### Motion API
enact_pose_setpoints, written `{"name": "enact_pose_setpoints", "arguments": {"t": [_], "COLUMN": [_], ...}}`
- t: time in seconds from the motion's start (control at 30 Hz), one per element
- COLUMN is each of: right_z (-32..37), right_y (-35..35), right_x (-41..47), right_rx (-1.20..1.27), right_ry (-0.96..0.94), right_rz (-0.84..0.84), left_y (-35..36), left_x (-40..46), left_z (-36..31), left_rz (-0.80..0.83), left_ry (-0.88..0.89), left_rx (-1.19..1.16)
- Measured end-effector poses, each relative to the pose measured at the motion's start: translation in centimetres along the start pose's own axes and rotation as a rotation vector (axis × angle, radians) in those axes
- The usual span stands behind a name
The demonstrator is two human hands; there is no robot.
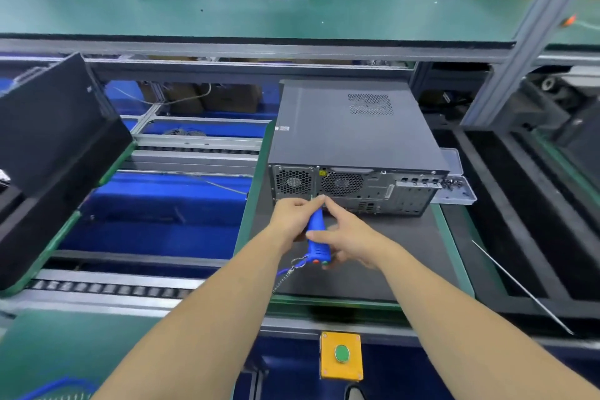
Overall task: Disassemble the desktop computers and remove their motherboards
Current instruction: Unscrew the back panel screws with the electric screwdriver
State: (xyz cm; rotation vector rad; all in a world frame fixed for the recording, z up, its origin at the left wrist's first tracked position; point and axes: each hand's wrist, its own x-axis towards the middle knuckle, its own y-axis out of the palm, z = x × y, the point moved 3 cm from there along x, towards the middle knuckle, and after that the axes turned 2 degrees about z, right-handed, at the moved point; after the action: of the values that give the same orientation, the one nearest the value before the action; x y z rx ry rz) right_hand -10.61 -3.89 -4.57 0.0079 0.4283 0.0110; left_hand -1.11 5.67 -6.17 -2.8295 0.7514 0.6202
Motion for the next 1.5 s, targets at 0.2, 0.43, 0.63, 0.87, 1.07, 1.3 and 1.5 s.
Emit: {"name": "enact_pose_setpoints", "arguments": {"t": [0.2,0.43,0.63,0.87,1.07,1.3,1.5], "right_z": [0.5,0.9,1.2,2.0,2.8,2.8,2.7], "right_y": [-0.9,-0.2,-0.2,-0.9,-1.4,-1.4,-1.7], "right_x": [-1.2,-1.8,-1.8,-1.9,-2.0,-1.8,-1.5], "right_rx": [-0.146,-0.408,-0.645,-0.733,-0.760,-0.754,-0.736], "right_ry": [0.017,-0.030,-0.167,-0.217,-0.231,-0.233,-0.250], "right_rz": [0.147,0.208,0.108,0.099,0.057,0.054,0.031], "left_y": [0.5,0.7,1.4,2.1,2.4,2.4,2.5], "left_x": [-0.2,-0.3,-0.8,-0.8,-0.7,-0.5,-0.1], "left_z": [0.9,0.4,-0.2,-0.9,-1.8,-2.0,-2.5], "left_rz": [0.083,0.021,0.155,0.159,0.134,0.114,0.112], "left_ry": [-0.147,-0.259,-0.250,-0.170,-0.172,-0.169,-0.146], "left_rx": [-0.233,-0.459,-0.396,-0.412,-0.409,-0.406,-0.397]}}
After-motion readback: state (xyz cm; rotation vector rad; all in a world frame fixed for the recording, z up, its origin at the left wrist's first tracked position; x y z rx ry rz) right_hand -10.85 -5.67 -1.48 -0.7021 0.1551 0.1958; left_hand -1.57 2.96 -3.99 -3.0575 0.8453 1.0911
